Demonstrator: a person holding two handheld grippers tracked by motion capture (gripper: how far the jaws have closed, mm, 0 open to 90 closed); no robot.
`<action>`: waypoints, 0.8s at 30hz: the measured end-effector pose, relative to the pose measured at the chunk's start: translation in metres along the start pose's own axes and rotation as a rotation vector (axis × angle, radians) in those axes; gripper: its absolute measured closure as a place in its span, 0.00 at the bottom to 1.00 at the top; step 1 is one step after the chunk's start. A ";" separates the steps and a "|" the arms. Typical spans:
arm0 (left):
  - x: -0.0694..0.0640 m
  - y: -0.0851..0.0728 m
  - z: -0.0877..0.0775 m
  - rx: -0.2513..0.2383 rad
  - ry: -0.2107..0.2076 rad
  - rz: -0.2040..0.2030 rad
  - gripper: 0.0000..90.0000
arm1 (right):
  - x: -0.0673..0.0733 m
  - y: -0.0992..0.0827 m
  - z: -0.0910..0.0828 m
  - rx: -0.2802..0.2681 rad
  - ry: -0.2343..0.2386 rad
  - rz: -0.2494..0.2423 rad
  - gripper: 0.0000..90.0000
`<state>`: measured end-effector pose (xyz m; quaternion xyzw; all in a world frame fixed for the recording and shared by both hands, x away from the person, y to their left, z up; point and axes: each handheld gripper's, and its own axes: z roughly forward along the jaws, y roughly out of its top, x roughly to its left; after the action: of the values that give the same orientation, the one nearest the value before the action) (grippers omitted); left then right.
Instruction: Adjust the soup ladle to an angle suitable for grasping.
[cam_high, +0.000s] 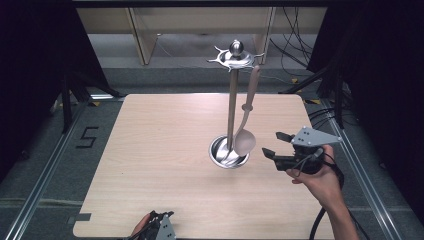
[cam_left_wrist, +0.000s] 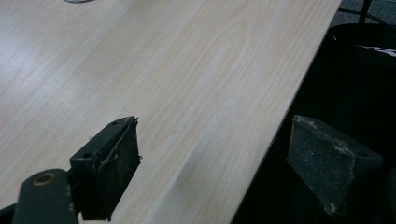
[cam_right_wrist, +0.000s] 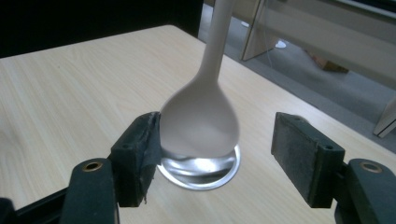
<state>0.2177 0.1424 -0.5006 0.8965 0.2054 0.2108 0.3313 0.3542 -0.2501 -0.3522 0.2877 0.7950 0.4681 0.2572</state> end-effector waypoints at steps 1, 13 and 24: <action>0.000 0.000 0.000 0.000 0.000 0.000 0.18 | 0.002 -0.004 0.002 0.033 0.031 0.013 0.37; 0.001 0.002 -0.002 -0.009 0.001 0.014 0.18 | 0.009 -0.028 0.005 0.060 0.030 0.065 0.37; 0.002 0.002 -0.002 -0.006 0.004 0.004 0.18 | 0.016 -0.051 0.013 0.094 0.050 0.089 0.36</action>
<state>0.2189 0.1427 -0.4976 0.8954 0.2034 0.2140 0.3332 0.3408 -0.2519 -0.4053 0.3228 0.8087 0.4482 0.2021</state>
